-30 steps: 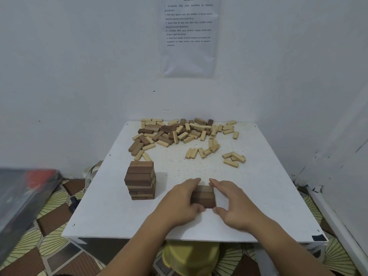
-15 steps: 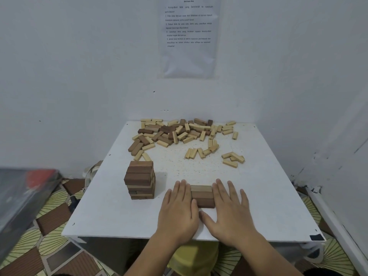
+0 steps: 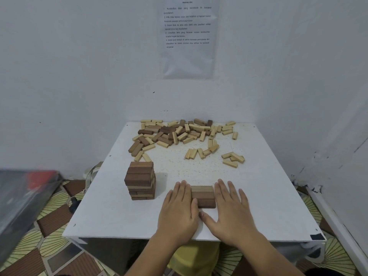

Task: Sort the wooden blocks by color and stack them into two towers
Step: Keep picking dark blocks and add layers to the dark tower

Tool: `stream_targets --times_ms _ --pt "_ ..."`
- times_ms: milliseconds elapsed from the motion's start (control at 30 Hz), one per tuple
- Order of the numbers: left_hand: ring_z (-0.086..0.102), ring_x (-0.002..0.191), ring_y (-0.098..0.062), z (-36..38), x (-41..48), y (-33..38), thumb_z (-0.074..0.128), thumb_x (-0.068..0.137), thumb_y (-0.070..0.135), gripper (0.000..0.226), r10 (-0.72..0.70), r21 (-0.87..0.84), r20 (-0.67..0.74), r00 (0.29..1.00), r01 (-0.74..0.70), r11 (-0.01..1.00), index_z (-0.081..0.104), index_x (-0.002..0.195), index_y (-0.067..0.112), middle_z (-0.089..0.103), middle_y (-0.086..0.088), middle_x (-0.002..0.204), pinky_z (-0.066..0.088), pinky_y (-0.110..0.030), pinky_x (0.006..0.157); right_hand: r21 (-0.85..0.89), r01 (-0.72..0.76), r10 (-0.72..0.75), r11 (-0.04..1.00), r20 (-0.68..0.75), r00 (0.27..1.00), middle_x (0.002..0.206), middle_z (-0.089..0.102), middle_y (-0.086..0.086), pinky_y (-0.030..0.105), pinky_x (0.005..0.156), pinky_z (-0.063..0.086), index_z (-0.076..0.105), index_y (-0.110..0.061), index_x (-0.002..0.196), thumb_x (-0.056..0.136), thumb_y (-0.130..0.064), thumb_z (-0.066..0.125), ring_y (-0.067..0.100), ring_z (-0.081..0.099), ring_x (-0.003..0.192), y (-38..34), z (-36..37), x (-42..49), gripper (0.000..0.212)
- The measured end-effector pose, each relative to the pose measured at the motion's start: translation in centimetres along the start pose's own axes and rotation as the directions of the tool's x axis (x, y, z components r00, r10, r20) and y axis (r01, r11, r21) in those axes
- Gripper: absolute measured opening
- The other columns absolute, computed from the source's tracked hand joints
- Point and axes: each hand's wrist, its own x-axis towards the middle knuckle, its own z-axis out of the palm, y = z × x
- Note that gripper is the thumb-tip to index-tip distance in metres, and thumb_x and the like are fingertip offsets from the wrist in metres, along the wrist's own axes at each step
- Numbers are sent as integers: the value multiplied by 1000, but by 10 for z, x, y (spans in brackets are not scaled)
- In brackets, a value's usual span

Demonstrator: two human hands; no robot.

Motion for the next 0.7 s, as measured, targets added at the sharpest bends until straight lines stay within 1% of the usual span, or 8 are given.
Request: stream_targets --times_ms 67,133,233,300,333,400,500,700 --pt "-8 158 -9 -7 0 -2 12 107 48 66 3 -86 11 1000 -2 996 4 166 19 -1 4 174 -4 -28 128 81 -2 2 997 2 1000 171 -12 -3 44 128 -6 -9 -20 163 76 -87 18 18 -16 156 4 -1 0 114" --pt "-4 159 -11 -17 2 -5 30 107 40 67 49 -109 14 999 -47 993 7 166 19 3 3 174 0 -30 129 198 26 -27 980 3 1000 171 -5 -7 40 127 -7 -5 -21 164 74 -83 26 14 -13 157 8 -7 1 113" --pt "5 159 -17 -33 12 -7 46 93 43 83 151 -41 46 987 -149 988 14 166 17 14 1 172 8 -35 130 337 108 -102 935 -34 994 168 13 -11 33 125 -2 9 -29 163 87 -61 57 9 -2 156 13 -21 6 95" --pt "17 156 -22 -40 21 -5 56 89 46 87 193 9 78 978 -194 981 23 163 16 28 0 167 18 -37 128 352 170 -161 920 -55 985 165 21 -12 27 122 3 19 -32 162 90 -45 68 6 8 154 16 -30 12 88" --pt "28 151 -24 -43 26 -3 60 87 45 85 199 33 97 975 -203 979 29 161 17 37 0 160 26 -36 124 337 194 -187 921 -53 981 163 23 -13 26 121 5 24 -32 160 89 -42 70 6 12 152 17 -34 16 85" --pt "47 127 -23 -47 34 0 66 83 40 68 201 69 117 973 -210 975 49 145 19 51 1 138 43 -33 104 297 212 -218 931 -14 976 157 31 -16 28 122 12 36 -31 156 89 -40 71 8 22 147 16 -40 22 76" --pt "51 102 -18 -52 41 3 71 81 34 35 195 74 143 970 -207 976 65 112 22 53 4 111 42 -28 80 283 220 -236 933 24 971 138 42 -21 31 115 34 55 -29 145 90 -37 72 11 41 129 14 -44 27 58" --pt "52 96 -19 -59 47 10 71 78 35 31 215 162 188 958 -246 956 63 104 19 54 0 102 49 -32 79 213 282 -302 936 69 951 139 37 -18 27 106 42 61 -26 138 91 -38 68 11 45 126 14 -45 32 49"
